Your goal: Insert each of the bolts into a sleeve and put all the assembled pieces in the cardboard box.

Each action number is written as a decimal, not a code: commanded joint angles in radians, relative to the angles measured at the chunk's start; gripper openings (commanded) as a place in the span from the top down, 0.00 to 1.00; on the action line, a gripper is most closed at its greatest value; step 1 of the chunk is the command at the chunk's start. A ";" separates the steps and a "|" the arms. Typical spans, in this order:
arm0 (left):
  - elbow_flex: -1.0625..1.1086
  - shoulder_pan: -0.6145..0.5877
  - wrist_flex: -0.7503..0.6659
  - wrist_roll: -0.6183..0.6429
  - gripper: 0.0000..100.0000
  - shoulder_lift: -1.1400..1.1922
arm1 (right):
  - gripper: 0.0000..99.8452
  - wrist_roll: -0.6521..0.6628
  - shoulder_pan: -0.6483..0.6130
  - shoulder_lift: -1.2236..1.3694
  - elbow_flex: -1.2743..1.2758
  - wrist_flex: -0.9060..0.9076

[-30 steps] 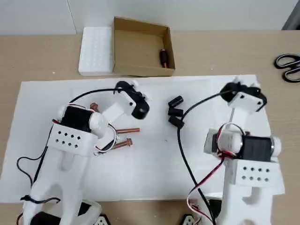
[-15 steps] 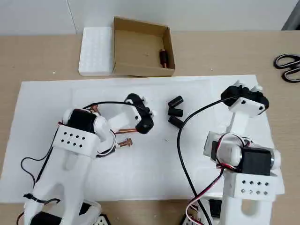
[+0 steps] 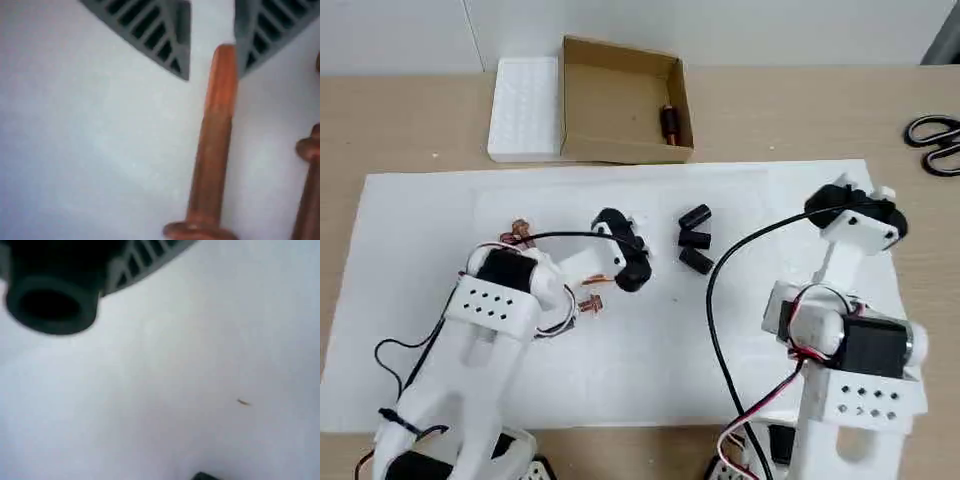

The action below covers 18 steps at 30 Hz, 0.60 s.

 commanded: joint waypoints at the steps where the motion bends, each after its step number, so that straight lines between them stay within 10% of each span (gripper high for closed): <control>1: 0.021 0.037 -0.058 -0.005 0.94 -0.003 | 1.00 0.009 0.008 -0.018 0.000 0.005; 18: -0.048 0.052 -0.048 -0.002 0.94 0.101 | 1.00 0.009 0.008 -0.016 0.000 0.005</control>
